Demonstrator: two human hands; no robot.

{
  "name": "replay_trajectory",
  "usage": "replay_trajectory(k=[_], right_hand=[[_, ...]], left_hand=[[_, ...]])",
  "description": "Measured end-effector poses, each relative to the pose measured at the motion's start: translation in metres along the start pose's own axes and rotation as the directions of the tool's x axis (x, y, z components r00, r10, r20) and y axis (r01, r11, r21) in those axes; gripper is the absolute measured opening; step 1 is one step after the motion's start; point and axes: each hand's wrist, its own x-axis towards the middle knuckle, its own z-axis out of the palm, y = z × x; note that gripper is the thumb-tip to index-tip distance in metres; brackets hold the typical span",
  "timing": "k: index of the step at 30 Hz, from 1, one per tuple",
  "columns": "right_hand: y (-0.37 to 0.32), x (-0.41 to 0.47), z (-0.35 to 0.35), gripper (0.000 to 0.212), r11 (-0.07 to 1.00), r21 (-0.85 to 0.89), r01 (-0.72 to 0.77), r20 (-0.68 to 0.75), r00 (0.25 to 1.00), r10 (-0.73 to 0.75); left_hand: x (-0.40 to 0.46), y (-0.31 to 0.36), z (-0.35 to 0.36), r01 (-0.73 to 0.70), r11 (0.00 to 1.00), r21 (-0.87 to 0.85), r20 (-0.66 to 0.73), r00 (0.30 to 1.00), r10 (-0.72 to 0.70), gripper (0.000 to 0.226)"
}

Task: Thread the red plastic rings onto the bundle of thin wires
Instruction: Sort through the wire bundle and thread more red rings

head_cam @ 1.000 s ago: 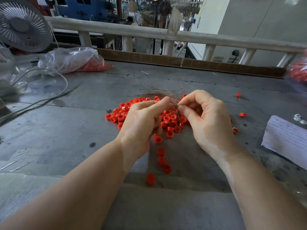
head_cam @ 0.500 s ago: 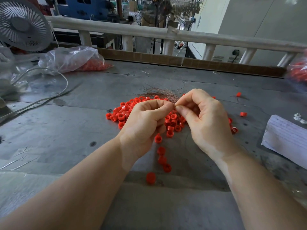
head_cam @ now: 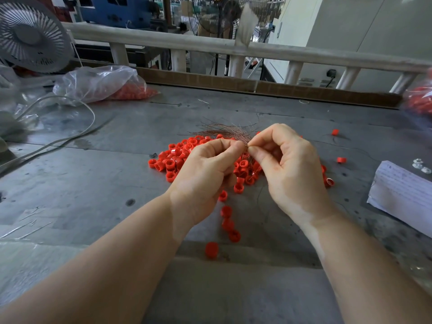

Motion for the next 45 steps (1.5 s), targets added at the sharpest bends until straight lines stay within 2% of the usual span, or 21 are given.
replay_trajectory(k=[2,4,7,13,16,22,29,32,36,45], right_hand=[[0.0012,0.001,-0.0008,0.012,0.998,0.037,-0.048,-0.006,0.999,0.048],[0.0024,0.0017,-0.0011,0.015,0.994,0.065,-0.088,-0.012,0.996,0.089],[0.0039,0.0013,-0.0008,0.014,0.988,0.104,-0.118,0.005,0.993,0.118],[0.0042,0.0022,-0.0018,0.011,0.992,0.067,-0.103,-0.029,0.994,0.105],[0.0034,0.0023,-0.0016,0.012,0.991,0.071,-0.111,-0.02,0.993,0.113],[0.0017,0.0024,-0.0024,0.011,0.988,0.098,-0.119,-0.022,0.992,0.122],[0.0009,0.0027,-0.0035,0.012,0.988,0.118,-0.098,0.005,0.995,0.098],[0.0016,0.0029,-0.0035,0.01,0.986,0.128,-0.108,0.032,0.994,0.104],[0.0009,0.0029,-0.0037,0.013,0.984,0.142,-0.106,0.037,0.994,0.102],[0.0027,0.0044,-0.0041,0.021,0.97,0.198,-0.142,0.021,0.99,0.14]], left_hand=[[-0.0002,0.003,0.0023,0.067,0.986,-0.154,0.036,0.997,-0.062,0.009],[0.0005,0.0056,0.0031,0.129,0.945,-0.299,0.077,0.991,-0.11,0.018],[-0.0007,0.007,0.0033,0.165,0.907,-0.388,0.108,0.985,-0.133,0.029],[-0.0004,0.004,0.003,0.123,0.93,-0.346,0.054,0.992,-0.111,0.01],[0.0007,0.0033,0.0019,0.113,0.942,-0.315,0.011,0.993,-0.116,0.013],[0.0024,0.0076,-0.0022,0.2,0.87,-0.451,-0.002,0.974,-0.225,0.029],[0.0,0.0061,0.0003,0.143,0.9,-0.412,-0.029,0.985,-0.17,0.019],[0.0006,0.0073,-0.0003,0.131,0.903,-0.41,-0.045,0.986,-0.164,0.022],[0.0002,0.0083,0.0002,0.136,0.895,-0.426,-0.014,0.988,-0.156,0.03],[0.0007,0.0071,-0.001,0.14,0.889,-0.437,0.034,0.99,-0.139,0.022]])
